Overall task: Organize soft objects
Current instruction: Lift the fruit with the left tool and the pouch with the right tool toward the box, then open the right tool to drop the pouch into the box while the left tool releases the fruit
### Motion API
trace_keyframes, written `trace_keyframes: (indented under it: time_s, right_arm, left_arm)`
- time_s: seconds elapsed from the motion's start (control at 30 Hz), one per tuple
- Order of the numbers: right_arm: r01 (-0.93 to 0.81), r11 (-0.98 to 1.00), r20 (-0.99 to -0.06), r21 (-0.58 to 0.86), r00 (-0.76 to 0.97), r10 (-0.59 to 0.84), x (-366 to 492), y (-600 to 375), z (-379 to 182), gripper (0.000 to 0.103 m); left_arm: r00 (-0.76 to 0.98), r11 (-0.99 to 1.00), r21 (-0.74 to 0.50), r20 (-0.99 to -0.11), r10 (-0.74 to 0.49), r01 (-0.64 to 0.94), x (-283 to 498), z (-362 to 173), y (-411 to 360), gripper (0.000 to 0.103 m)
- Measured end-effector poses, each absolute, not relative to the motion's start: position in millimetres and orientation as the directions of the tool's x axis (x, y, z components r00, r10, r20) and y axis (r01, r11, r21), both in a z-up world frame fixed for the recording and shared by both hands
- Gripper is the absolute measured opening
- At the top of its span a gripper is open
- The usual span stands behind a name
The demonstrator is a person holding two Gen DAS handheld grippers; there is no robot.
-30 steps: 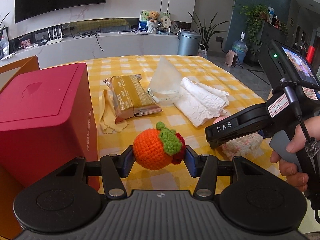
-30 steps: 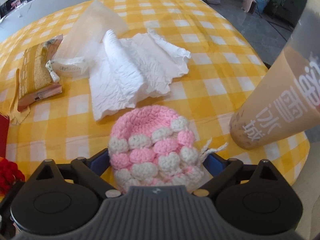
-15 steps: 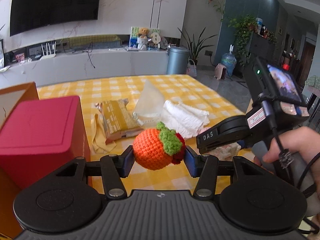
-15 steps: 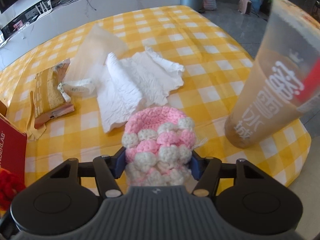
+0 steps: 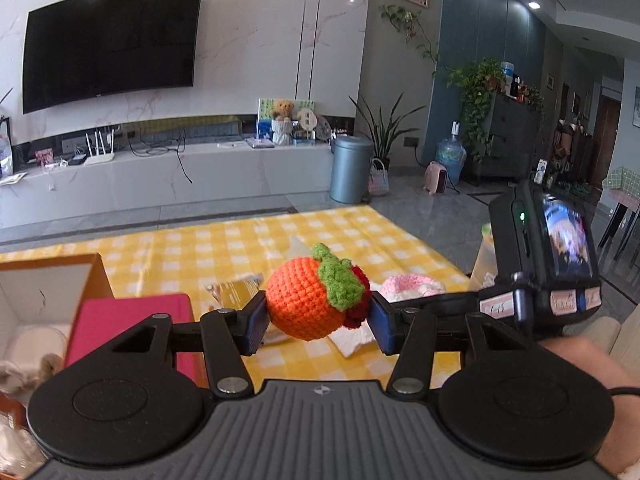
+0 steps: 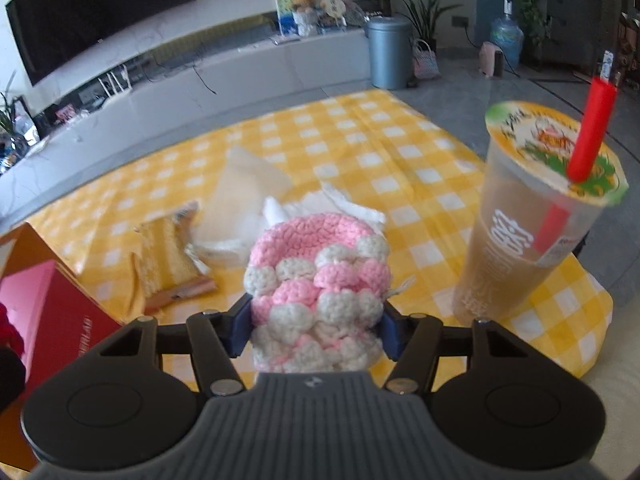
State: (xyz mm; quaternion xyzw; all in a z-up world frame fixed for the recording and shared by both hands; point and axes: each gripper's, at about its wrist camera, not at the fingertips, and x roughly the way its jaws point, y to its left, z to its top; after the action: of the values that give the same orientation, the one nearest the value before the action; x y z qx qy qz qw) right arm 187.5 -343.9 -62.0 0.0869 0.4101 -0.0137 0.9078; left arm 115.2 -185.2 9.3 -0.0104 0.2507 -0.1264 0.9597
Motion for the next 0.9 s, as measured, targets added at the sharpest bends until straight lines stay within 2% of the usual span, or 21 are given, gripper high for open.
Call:
trace_keyframes:
  time_s: [0.37,0.53,0.9]
  right_arm:
    - [-0.054,0.959,-0.659,0.280,0.715,0.233,168,-301,-25,0.061]
    - [-0.157,0.941,-0.633,0.300,0.705,0.319,157,-271,-10,0.061]
    - [-0.326,0.883,-0.503,0.337,0.731,0.462,120,-188,44,0.061]
  left_arm:
    - [0.901,0.981,0.057,-0.408,-0.146,0.185,80,55,-131,0.060]
    - [0.925,0.988,0.111,-0.377,-0.054,0.103,68,65,-99,0.060]
    - [0.917,0.997,0.000,-0.391,0.076,-0.083,76,53,-3,0.060]
